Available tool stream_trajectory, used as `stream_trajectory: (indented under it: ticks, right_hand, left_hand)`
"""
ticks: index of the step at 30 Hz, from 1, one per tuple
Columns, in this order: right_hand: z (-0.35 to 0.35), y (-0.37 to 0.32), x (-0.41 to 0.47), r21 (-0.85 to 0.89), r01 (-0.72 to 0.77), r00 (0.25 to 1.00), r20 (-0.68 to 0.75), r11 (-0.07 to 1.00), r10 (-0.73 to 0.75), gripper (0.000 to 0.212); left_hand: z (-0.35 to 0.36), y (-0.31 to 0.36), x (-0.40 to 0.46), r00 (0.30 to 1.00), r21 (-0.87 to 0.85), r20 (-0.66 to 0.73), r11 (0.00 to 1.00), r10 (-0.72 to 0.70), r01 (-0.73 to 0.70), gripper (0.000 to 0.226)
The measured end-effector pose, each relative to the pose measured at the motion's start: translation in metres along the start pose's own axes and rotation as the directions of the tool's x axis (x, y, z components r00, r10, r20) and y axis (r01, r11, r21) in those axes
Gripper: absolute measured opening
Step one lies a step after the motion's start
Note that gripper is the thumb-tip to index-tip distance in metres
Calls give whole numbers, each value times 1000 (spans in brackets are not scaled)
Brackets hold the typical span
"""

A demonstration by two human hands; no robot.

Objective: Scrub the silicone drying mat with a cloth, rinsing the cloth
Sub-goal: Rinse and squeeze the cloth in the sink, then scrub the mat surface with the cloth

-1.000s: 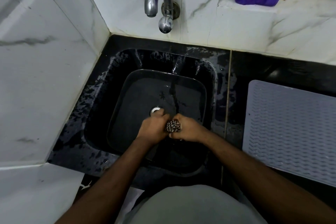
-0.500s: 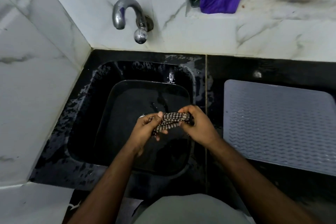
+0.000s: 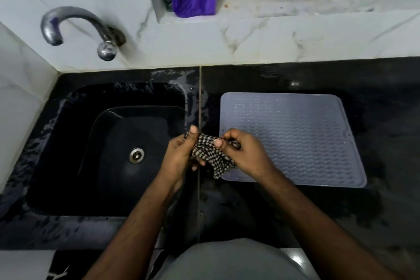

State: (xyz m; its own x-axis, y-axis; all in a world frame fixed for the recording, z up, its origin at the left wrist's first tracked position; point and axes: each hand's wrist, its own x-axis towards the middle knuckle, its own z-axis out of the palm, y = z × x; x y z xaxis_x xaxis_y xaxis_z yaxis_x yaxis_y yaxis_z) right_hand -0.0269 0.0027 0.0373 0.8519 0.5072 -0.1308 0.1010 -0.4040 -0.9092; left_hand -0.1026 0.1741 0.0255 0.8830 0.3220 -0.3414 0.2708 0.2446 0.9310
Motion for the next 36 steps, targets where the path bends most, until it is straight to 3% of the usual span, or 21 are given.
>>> stream_trajectory:
  ticks: [7, 9, 11, 12, 14, 17, 19, 22, 25, 30, 33, 36]
  right_hand:
    - [-50, 27, -21, -46, 2, 974, -225, 999, -12, 29]
    - [-54, 28, -26, 165, -90, 954, -268, 982, 133, 30]
    - [-53, 28, -31, 424, -203, 922, -222, 883, 318, 21]
    - [-52, 27, -34, 463, -245, 912, -189, 852, 365, 20]
    - [-52, 31, -41, 353, -287, 916, -171, 890, 363, 24]
    - [-55, 33, -53, 68, -226, 942, -238, 972, 236, 27]
    - [-57, 31, -59, 67, -204, 962, -171, 977, 213, 34]
    - [-56, 27, -65, 58, -189, 980, 77, 980, 185, 49]
    - [-58, 28, -61, 121, -170, 979, 134, 978, 154, 44]
    - [-71, 39, -43, 333, -183, 979, 145, 925, 141, 34]
    - [-81, 47, -25, 259, -212, 976, 8, 942, 218, 28]
    - [-96, 48, -8, 136, -222, 949, -196, 966, 246, 30]
  left_hand:
    - [47, -8, -6, 979, 159, 202, 987, 5, -38, 35]
    - [51, -7, -6, 962, 129, 274, 991, -3, -34, 34]
    - [53, -4, -7, 953, 95, 301, 995, -26, -3, 34]
    - [54, -3, -7, 949, 74, 313, 997, -42, 20, 34]
    - [55, -4, -7, 932, 35, 355, 997, -78, 70, 33]
    - [56, -10, -4, 894, 38, 429, 991, -129, 125, 32]
    - [58, -12, -4, 860, 104, 483, 986, -163, 129, 33]
    - [57, -11, -2, 798, 160, 573, 980, -187, 115, 37]
    - [55, -6, 0, 767, 130, 625, 988, -145, 81, 34]
    - [59, -8, 14, 935, 97, 356, 994, 5, -42, 34]
    - [66, -16, 19, 976, 217, 187, 965, 107, -147, 29]
    - [68, -33, 19, 977, 464, 53, 861, 208, -209, 18]
